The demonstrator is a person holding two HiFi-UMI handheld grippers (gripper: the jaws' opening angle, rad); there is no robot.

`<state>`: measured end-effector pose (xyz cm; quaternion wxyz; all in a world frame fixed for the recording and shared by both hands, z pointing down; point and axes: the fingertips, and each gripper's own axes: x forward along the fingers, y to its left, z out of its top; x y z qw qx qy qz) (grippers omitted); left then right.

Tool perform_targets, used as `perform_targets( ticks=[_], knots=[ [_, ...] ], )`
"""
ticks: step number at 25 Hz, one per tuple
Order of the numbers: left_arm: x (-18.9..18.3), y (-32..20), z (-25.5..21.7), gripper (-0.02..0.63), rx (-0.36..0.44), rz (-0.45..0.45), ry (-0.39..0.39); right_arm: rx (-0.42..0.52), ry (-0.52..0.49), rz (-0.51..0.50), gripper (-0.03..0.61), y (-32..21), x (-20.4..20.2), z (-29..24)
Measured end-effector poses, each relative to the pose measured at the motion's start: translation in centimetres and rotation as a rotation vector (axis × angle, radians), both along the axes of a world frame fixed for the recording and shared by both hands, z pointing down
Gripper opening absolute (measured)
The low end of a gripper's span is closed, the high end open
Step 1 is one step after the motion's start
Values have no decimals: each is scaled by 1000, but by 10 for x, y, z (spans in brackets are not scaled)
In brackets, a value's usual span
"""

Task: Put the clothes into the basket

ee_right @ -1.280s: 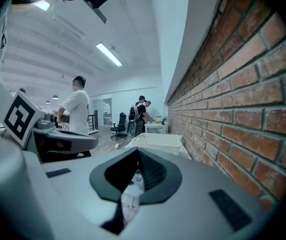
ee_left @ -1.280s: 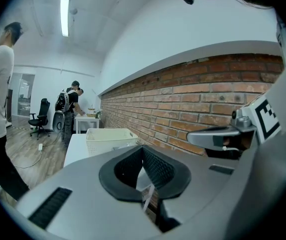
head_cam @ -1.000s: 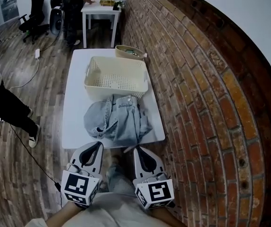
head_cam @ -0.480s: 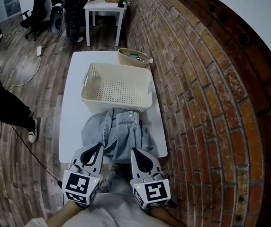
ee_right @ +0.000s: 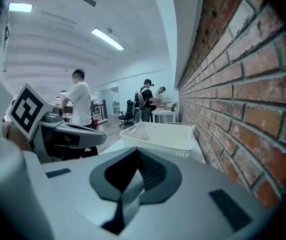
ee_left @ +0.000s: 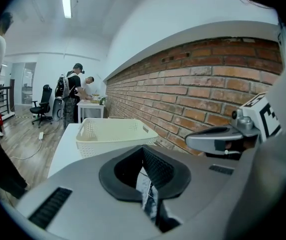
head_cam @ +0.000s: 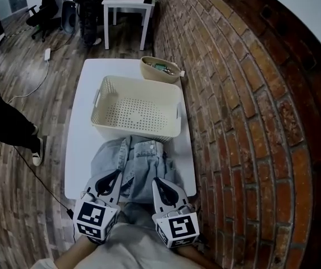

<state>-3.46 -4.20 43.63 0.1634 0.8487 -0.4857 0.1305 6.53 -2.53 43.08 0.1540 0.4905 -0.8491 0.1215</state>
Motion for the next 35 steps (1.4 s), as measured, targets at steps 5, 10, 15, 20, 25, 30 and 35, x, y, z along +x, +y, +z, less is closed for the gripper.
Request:
perform_targets(
  ticks=[5, 10, 15, 20, 25, 30, 35],
  knots=[
    [1, -4, 7, 8, -22, -17, 7, -21, 1, -14, 8, -4, 2, 8],
    [-4, -7, 16, 9, -55, -22, 5, -44, -10, -22, 8, -9, -1, 12],
    [-9, -13, 27, 11, -111, 15, -10, -89, -4, -22, 12, -13, -2, 18],
    [-18, -19, 44, 128, -195, 55, -3, -136, -39, 10, 109, -19, 5, 25],
    [-30, -24, 65, 279, -282, 96, 25, -224, -48, 36, 278, -24, 19, 43],
    [-45, -30, 94, 416, -373, 155, 13, -339, -26, 31, 405, -28, 35, 69],
    [-57, -35, 140, 508, -505, 211, -49, -495, 43, 11, 482, -38, 49, 116]
  ],
)
